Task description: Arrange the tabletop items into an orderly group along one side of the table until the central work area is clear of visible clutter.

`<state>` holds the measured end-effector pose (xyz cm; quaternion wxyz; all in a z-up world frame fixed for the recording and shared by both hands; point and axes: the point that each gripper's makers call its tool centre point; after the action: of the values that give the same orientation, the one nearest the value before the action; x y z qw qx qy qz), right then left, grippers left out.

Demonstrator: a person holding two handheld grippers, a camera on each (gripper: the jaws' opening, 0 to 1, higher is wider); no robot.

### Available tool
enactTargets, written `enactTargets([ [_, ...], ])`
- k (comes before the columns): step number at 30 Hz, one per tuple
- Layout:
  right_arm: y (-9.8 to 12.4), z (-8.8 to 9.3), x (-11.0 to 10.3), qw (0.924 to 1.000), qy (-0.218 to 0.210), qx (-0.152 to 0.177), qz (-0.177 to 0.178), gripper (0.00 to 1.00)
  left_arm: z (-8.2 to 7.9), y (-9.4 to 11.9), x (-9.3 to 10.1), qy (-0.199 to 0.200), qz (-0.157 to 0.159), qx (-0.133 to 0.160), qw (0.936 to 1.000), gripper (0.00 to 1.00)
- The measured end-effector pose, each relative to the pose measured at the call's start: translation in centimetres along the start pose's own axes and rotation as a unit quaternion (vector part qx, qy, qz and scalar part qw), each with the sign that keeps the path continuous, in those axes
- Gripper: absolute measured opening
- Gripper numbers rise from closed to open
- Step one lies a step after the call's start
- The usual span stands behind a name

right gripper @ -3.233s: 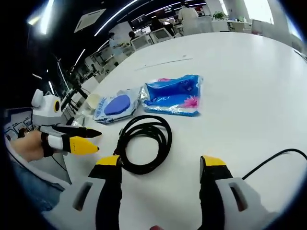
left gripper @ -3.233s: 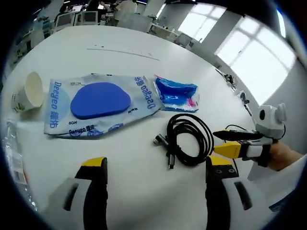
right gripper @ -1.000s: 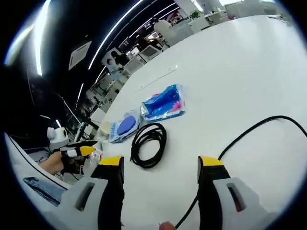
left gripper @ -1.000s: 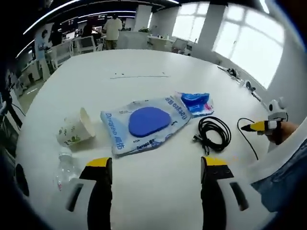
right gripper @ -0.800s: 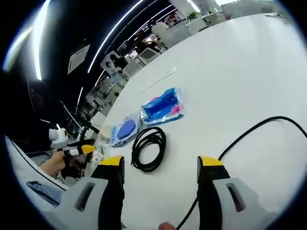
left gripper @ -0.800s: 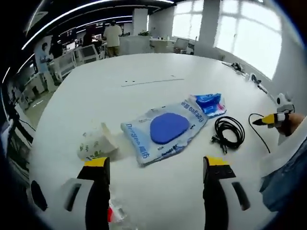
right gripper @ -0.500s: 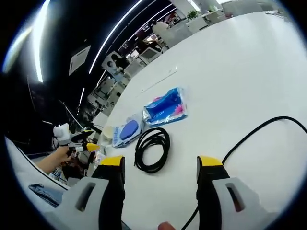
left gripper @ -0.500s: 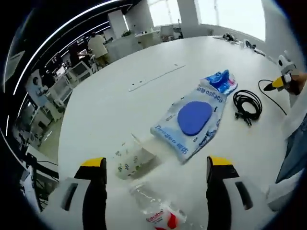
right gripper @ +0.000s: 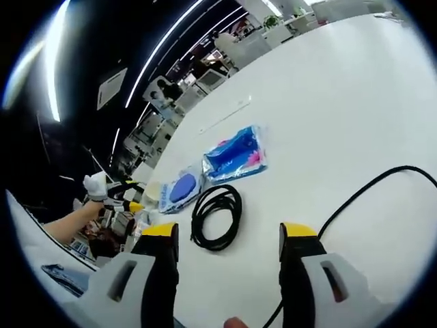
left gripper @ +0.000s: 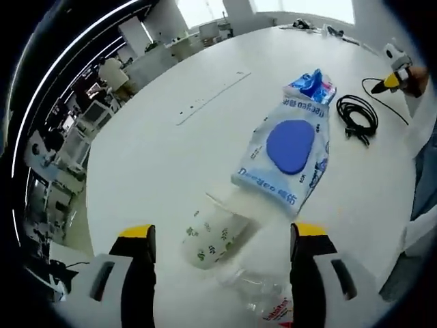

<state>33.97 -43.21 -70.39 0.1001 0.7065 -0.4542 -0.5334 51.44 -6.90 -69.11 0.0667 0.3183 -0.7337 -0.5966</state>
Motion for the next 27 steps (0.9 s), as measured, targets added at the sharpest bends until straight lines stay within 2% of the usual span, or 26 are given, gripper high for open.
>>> enactTargets([
  [2, -0.1, 0.2, 0.0, 1.0, -0.001, -0.003, 0.001, 0.58, 0.1, -0.4, 0.0, -0.015, 0.004, -0.009, 0.9998, 0.81],
  [4, -0.1, 0.2, 0.0, 1.0, -0.002, -0.004, 0.001, 0.58, 0.1, -0.8, 0.3, -0.022, 0.02, -0.016, 0.9994, 0.73],
  [6, -0.1, 0.2, 0.0, 1.0, 0.0, -0.006, 0.004, 0.58, 0.0, -1.1, 0.3, -0.026, 0.021, -0.014, 0.9993, 0.66],
  [10, -0.1, 0.1, 0.2, 0.9999, -0.002, -0.007, 0.009, 0.58, -0.1, -1.7, 0.2, -0.041, 0.021, -0.017, 0.9988, 0.64],
  [13, -0.3, 0.4, 0.3, 0.9998, -0.002, -0.013, 0.014, 0.57, -0.1, -1.9, 0.5, -0.054, 0.03, -0.017, 0.998, 0.57],
  [16, -0.6, 0.8, 0.1, 0.9997, -0.001, -0.019, 0.012, 0.57, 0.8, -2.6, 0.4, -0.096, 0.021, -0.044, 0.9942, 0.51],
  [18, -0.8, 1.0, -0.1, 0.9997, 0.002, -0.023, 0.011, 0.57, 1.0, -3.2, 0.5, -0.098, 0.017, -0.052, 0.9937, 0.5],
  [20, -1.0, 1.0, -0.1, 0.9996, 0.005, -0.026, 0.011, 0.56, 1.0, -3.5, 0.4, -0.097, 0.009, -0.053, 0.9938, 0.49],
  [22, -1.1, 1.1, -0.2, 0.9995, 0.006, -0.028, 0.011, 0.56, 0.8, -3.6, 0.2, -0.098, 0.003, -0.052, 0.9939, 0.38],
  [23, -1.1, 1.0, -0.2, 0.9995, 0.007, -0.028, 0.01, 0.56, 0.7, -3.5, 0.2, -0.099, 0.003, -0.049, 0.9938, 0.4],
  [27, -0.9, 1.1, -0.2, 0.9995, 0.009, -0.028, 0.01, 0.55, 0.0, -3.6, -0.2, -0.093, -0.011, -0.037, 0.9949, 0.37],
])
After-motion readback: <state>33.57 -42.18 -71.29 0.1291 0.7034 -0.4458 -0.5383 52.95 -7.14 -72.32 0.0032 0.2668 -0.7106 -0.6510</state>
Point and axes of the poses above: the point that each gripper's makers call its tool centre point, and the gripper's own axes: y roughly backward along the fingers, x roughly to its right, z roughly out of its underside, and after that the axes turned 14 degrees about -x, right-handed
